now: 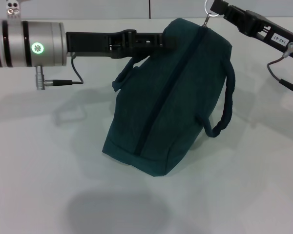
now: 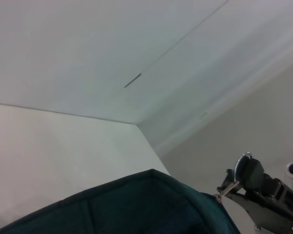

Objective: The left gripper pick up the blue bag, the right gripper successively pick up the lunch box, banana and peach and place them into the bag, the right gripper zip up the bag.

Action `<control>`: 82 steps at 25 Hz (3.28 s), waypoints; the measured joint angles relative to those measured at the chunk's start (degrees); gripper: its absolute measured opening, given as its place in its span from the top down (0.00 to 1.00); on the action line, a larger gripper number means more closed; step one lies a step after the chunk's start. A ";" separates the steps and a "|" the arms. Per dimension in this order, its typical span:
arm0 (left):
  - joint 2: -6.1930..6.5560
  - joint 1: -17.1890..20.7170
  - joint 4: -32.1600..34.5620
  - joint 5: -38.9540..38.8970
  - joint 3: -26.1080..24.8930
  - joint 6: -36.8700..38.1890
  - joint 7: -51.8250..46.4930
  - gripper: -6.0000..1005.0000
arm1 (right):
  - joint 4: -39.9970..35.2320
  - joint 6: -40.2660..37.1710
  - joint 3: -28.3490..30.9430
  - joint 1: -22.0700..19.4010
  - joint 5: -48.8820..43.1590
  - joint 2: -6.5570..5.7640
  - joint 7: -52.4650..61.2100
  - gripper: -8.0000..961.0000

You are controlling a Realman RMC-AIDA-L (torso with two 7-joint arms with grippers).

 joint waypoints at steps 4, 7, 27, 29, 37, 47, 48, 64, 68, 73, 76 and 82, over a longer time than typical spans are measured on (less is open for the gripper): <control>-0.79 -0.19 0.14 0.24 0.08 -0.04 0.73 0.21 | 0.07 -0.13 0.00 -0.02 0.00 -0.02 0.00 0.93; -1.06 -0.20 0.63 0.33 0.09 -0.11 0.92 0.33 | 0.17 -0.27 -0.01 -0.07 0.00 -0.03 0.00 0.93; -2.27 0.18 0.79 -0.21 0.03 -0.71 5.16 0.93 | 3.43 -1.56 -0.16 -1.48 3.30 0.07 -0.31 0.92; -2.46 0.64 0.56 -1.09 0.01 -0.52 6.63 0.94 | 4.74 -1.59 -0.28 -1.48 4.48 0.07 -0.14 0.92; -2.58 1.36 0.27 -2.05 0.77 0.54 8.56 0.95 | 9.56 -1.86 -0.20 -1.53 9.12 0.16 2.22 0.92; -2.57 3.01 0.30 -5.84 2.61 3.85 11.09 0.95 | 12.48 0.51 -0.21 -2.63 11.64 0.14 14.50 0.92; -2.57 3.46 0.37 -6.37 2.61 3.97 11.48 0.95 | 12.78 0.92 -0.36 -2.75 11.64 0.14 15.75 0.92; -2.57 4.32 0.29 -8.16 2.42 3.88 12.71 0.95 | 15.32 0.79 -2.19 -1.66 11.34 0.16 18.02 0.91; -2.66 4.32 0.04 -8.40 2.31 1.45 12.79 0.95 | 14.69 0.75 -1.74 -2.49 11.79 0.15 17.73 0.91; -2.74 3.93 -1.83 -9.98 2.25 -2.63 12.82 0.95 | 13.58 2.41 -1.40 -4.52 13.33 -0.16 17.71 0.78; -2.82 3.57 -2.67 -11.23 2.45 -5.06 12.84 0.94 | 12.09 3.01 -1.00 -5.86 13.78 -0.29 17.57 0.65; -2.92 3.58 -5.03 -15.09 2.11 -8.98 13.37 0.93 | 10.55 2.92 -0.80 -6.96 13.87 -0.50 17.04 0.41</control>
